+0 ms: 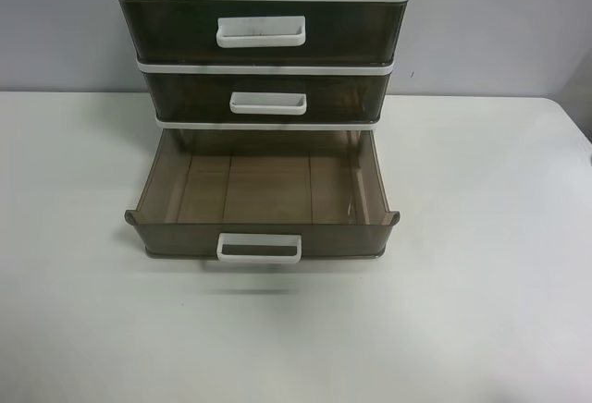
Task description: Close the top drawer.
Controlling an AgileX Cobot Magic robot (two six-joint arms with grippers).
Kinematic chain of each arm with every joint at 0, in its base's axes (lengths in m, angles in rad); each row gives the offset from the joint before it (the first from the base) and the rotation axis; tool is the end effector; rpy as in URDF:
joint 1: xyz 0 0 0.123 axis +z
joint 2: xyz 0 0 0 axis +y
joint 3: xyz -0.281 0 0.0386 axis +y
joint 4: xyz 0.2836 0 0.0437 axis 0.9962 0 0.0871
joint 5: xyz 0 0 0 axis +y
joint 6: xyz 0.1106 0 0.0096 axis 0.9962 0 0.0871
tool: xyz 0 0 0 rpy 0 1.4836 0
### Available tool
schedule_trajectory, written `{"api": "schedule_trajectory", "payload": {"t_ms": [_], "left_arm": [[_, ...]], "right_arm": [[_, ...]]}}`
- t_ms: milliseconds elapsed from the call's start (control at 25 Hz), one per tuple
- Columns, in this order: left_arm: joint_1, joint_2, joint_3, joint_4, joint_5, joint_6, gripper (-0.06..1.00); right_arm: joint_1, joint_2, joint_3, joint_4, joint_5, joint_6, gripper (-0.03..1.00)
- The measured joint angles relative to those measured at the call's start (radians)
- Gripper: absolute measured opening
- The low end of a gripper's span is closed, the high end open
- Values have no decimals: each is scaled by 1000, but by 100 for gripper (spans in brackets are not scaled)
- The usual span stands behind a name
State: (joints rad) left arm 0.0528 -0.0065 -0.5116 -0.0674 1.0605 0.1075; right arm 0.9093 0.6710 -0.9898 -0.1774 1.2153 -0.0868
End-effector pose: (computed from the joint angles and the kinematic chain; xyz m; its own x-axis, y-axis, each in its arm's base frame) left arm 0.0433 -0.0042 0.2895 -0.4369 0.0514 -0.8980 0.0327 0.9986 0.0412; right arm 0.0977 0.0956 0.3794 -0.3324 -0.6655 -0.6684 -0.7656 0.6042 -0.2209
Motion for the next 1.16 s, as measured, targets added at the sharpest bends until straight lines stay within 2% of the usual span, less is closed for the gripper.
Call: {"api": "schedule_trajectory", "payload": {"t_ms": [160,240,320,480,560,720,840,1160], "left_arm": [[0,0,0,0,0,0,99],[0,0,0,0,0,0,99],[0,0,0,0,0,0,99],[0,0,0,0,0,0,99],[0,0,0,0,0,0,99],[0,0,0,1,0,0,99],[0,0,0,1,0,0,99],[0,0,0,0,0,0,99]], "right_arm": [[-12,-164,158,3,0,43,99],[-65,-242,239,13,-8,71,99],[-157,-310,311,37,-42,79,99],[-395,-462,430,106,-129,87,99],[-507,-545,471,139,-141,73,99],[-644,-665,484,159,-142,54,99],[-675,-673,484,160,-142,53,99],[-677,-674,484,161,-142,53,99]]}}
